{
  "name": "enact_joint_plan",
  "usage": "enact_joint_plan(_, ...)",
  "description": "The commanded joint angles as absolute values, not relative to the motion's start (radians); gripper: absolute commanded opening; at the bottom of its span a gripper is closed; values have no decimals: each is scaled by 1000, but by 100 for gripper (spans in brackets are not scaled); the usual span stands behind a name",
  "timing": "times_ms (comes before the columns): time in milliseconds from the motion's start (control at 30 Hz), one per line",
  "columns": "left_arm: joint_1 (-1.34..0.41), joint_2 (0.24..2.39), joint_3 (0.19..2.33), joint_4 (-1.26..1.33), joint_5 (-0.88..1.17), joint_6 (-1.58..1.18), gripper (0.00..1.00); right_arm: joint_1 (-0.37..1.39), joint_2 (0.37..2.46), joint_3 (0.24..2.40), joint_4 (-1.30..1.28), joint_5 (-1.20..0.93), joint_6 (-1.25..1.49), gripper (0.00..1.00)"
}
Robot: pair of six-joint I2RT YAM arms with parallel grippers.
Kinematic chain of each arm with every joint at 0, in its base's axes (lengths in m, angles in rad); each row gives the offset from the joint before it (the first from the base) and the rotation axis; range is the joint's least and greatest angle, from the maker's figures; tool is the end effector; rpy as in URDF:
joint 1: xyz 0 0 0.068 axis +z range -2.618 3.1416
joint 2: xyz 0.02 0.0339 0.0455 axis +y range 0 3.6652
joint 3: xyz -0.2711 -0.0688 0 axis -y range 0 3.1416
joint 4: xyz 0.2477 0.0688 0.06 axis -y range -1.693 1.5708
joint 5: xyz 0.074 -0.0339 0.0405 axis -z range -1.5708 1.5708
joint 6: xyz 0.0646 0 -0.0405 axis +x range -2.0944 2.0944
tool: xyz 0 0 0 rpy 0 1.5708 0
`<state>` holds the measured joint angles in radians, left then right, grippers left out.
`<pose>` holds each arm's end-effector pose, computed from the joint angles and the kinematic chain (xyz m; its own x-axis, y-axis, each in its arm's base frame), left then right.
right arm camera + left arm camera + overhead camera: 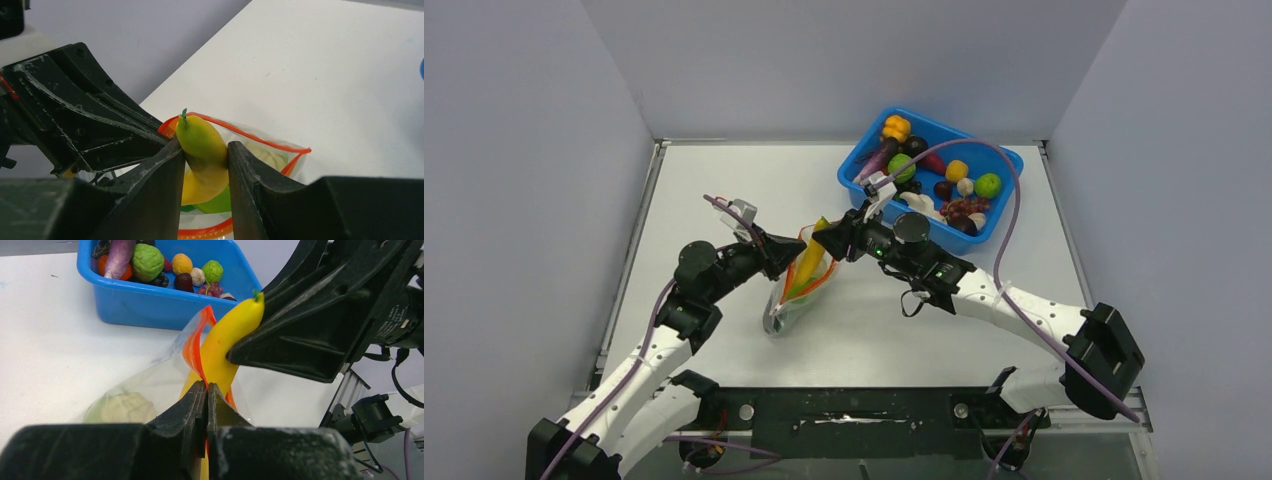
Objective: Place the food in the zip-top bag and seal the zipper
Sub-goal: Place the fake fruit in the zipper food storage bag.
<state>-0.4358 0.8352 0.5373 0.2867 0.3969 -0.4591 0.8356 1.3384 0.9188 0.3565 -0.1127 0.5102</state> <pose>0.1944 -0.1181 0.2977 -0.3369 -0.2939 -0.8945 0.6586 0.6053 -0.4470 0.2268 0.2616 0.3225 -0.4336 0.2440 -0.8674 -0.6882 0.5318 0.4936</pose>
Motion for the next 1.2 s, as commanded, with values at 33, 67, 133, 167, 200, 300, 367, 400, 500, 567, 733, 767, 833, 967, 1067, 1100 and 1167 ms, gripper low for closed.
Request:
enact_joint_plan(33, -431, 806, 556, 331, 380, -438, 0, 850, 1365, 909, 379, -47, 622, 30)
enact_joint_plan(67, -431, 803, 555, 328, 377, -436, 0, 849, 1370, 909, 375, -47, 632, 31)
enact_joint_plan(133, -431, 799, 552, 322, 373, -434, 0, 850, 1380, 912, 361, -48, 647, 33)
enact_joint_plan(167, -431, 795, 550, 321, 371, -434, 0, 851, 1384, 914, 354, -49, 650, 35)
enact_joint_plan(200, -431, 794, 549, 321, 371, -434, 0, 851, 1387, 916, 343, -45, 652, 37)
enact_joint_plan(300, -431, 790, 547, 320, 368, -435, 0, 851, 1393, 917, 328, -31, 656, 40)
enact_joint_plan(367, -431, 789, 546, 321, 368, -436, 0, 851, 1394, 924, 314, -27, 654, 45)
enact_joint_plan(400, -431, 788, 546, 320, 368, -436, 0, 851, 1391, 931, 301, -23, 650, 48)
enact_joint_plan(500, -431, 786, 546, 316, 367, -436, 0, 851, 1381, 958, 249, -2, 631, 56)
enact_joint_plan(567, -431, 783, 545, 314, 366, -433, 0, 851, 1367, 976, 216, 8, 607, 58)
enact_joint_plan(733, -431, 782, 539, 311, 360, -425, 0, 849, 1334, 1011, 155, 4, 528, 65)
enact_joint_plan(767, -431, 782, 538, 309, 354, -420, 0, 849, 1327, 1013, 151, 1, 508, 67)
enact_joint_plan(833, -432, 784, 538, 302, 349, -411, 0, 848, 1313, 1012, 147, 0, 466, 71)
enact_joint_plan(967, -431, 782, 538, 299, 347, -405, 0, 837, 1289, 1034, 102, 20, 403, 74)
enact_joint_plan(1067, -431, 779, 542, 291, 347, -392, 0, 812, 1279, 1055, 68, 9, 367, 74)
enact_joint_plan(1100, -432, 778, 545, 286, 345, -384, 0, 800, 1277, 1062, 55, -2, 355, 74)
enact_joint_plan(1167, -432, 778, 550, 269, 340, -360, 0, 767, 1273, 1074, 27, -30, 328, 74)
